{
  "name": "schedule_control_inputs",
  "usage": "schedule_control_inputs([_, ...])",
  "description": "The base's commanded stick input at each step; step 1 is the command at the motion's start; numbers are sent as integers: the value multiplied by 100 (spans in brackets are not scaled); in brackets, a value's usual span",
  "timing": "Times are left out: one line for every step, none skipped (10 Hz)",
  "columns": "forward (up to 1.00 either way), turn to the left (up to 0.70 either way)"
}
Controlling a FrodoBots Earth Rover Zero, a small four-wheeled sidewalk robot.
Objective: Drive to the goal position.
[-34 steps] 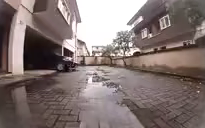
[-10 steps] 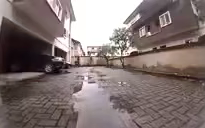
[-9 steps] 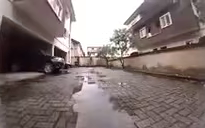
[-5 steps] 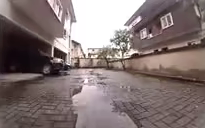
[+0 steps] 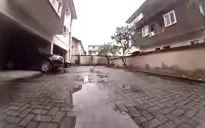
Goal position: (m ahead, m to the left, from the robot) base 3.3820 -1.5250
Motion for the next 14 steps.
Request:
schedule_control_inputs([50, 0])
schedule_control_inputs([50, 0])
schedule_control_inputs([50, 0])
schedule_control_inputs([50, 0])
schedule_control_inputs([50, 0])
schedule_control_inputs([50, 0])
schedule_control_inputs([50, 0])
schedule_control_inputs([50, 0])
schedule_control_inputs([50, 0])
schedule_control_inputs([50, 0])
schedule_control_inputs([50, 0])
schedule_control_inputs([50, 0])
schedule_control_inputs([50, 0])
schedule_control_inputs([50, 0])
